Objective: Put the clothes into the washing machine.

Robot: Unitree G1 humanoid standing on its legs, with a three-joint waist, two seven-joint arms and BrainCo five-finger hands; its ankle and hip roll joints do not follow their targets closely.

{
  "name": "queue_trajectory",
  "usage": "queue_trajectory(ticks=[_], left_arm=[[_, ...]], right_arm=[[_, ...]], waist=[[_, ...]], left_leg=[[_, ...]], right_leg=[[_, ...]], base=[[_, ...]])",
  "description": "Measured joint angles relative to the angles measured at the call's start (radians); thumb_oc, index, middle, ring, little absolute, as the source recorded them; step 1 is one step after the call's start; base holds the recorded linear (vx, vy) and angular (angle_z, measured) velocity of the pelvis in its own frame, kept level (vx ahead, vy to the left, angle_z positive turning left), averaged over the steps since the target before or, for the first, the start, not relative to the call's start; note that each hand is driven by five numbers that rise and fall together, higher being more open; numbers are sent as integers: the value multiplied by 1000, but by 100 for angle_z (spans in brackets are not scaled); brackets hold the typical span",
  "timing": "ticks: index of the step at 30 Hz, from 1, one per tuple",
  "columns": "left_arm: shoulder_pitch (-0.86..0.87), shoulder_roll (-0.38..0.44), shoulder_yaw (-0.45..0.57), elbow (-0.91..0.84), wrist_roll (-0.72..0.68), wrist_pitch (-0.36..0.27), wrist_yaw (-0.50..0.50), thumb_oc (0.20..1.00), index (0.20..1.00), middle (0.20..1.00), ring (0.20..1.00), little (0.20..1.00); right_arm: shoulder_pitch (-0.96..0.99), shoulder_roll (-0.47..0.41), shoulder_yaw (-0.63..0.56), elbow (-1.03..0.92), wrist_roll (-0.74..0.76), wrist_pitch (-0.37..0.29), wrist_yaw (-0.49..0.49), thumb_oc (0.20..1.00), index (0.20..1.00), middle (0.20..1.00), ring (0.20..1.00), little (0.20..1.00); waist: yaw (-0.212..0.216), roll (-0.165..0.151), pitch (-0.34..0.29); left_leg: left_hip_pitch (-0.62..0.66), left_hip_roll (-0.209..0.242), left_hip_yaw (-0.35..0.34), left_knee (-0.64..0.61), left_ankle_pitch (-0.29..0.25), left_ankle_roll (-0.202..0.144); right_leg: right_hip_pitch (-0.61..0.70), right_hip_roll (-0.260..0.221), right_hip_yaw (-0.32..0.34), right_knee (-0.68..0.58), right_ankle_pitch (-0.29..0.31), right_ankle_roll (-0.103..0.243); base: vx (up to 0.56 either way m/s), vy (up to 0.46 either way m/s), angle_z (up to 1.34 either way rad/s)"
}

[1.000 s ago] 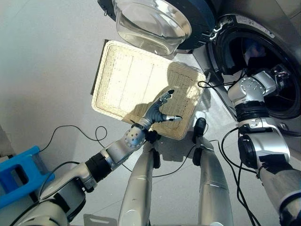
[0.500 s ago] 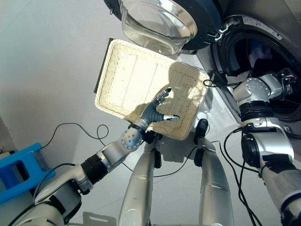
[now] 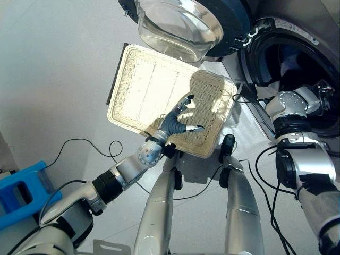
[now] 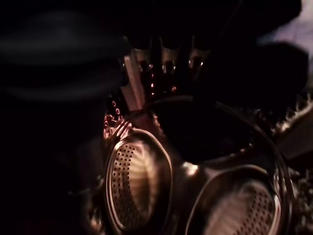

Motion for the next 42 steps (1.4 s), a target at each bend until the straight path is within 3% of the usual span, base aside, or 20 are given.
queue_trajectory(ticks=[7, 9, 12, 14, 15, 17, 22, 29, 34, 42], left_arm=[[-3, -5, -2, 0, 4, 1, 14, 1000, 1000, 1000, 1000, 1000], [-6, -5, -2, 0, 10, 1, 21, 1000, 1000, 1000, 1000, 1000], [-17, -11, -3, 2, 12, 1, 31, 1000, 1000, 1000, 1000, 1000], [-30, -29, -2, 3, 17, 2, 34, 1000, 1000, 1000, 1000, 1000], [-32, -34, -2, 3, 18, 2, 34, 1000, 1000, 1000, 1000, 1000], [-32, -51, -2, 10, 18, 2, 34, 1000, 1000, 1000, 1000, 1000], [-22, -80, -3, 38, 21, 2, 49, 1000, 1000, 1000, 1000, 1000], [7, -123, -2, 60, 61, 0, 70, 1000, 1000, 1000, 1000, 1000], [34, -137, 0, 100, 97, -8, 79, 1000, 1000, 1000, 1000, 1000], [74, -210, 26, 247, 98, -96, 140, 1000, 1000, 1000, 1000, 1000]], right_arm=[[-5, -50, 43, 160, -3, 89, -38, 1000, 1000, 1000, 1000, 1000], [-6, -63, 59, 213, -48, 116, -99, 1000, 1000, 1000, 1000, 1000], [-8, -60, 83, 253, -427, 182, -376, 1000, 1000, 1000, 1000, 1000], [-12, -63, 133, 246, -788, 246, -613, 1000, 1000, 1000, 1000, 1000], [-12, -63, 149, 236, -897, 274, -688, 1000, 1000, 1000, 1000, 1000], [-12, -55, 202, 203, -1215, 373, -892, 1000, 1000, 1000, 1000, 1000], [31, -10, 247, 199, -1549, 533, -1095, 1000, 1000, 1000, 1000, 1000], [114, 71, 317, 197, -1802, 629, -1119, 1000, 1000, 1000, 1000, 1000], [165, 97, 357, 186, -1877, 671, -1101, 1000, 1000, 1000, 1000, 1000], [317, 176, 447, 111, -2002, 735, -1110, 1000, 1000, 1000, 1000, 1000]], waist=[[-2, 0, 0], [-3, 0, 0], [-4, 0, 0], [-5, 0, 0], [-5, 0, 0], [-7, 1, 0], [-5, 1, -1], [0, 4, -2], [-1, 4, -2], [-15, 4, -2]], left_leg=[[0, 0, -3, 4, -1, 2], [0, 0, -4, 6, -2, 3], [0, 0, -4, 8, -2, 3], [0, 0, -4, 9, -2, 3], [0, 0, -4, 9, -2, 3], [0, 0, -4, 9, -2, 3], [0, 0, -2, 8, -3, 4], [0, 0, 0, 4, -3, 4], [0, 0, 1, -3, -3, 3], [12, 5, 3, -3, -9, 2]], right_leg=[[7, 0, -3, -8, 5, 2], [9, 0, -4, -8, 5, 2], [10, 1, -3, -10, 8, 2], [11, 1, -3, -10, 8, 2], [11, 1, -3, -10, 8, 2], [11, 1, -3, -12, 9, 1], [11, 2, -2, -15, 9, 2], [10, 2, -2, -20, 9, 3], [9, 3, -2, -25, 9, 4], [24, 9, -2, -34, 9, 4]], base=[[0, 0, 0], [0, 0, 0], [-5, 11, 0], [-10, 39, 0], [-8, 41, -1], [-4, 58, -2], [-4, 46, -1], [-4, 22, 0], [0, 0, 0], [0, 0, 0]])
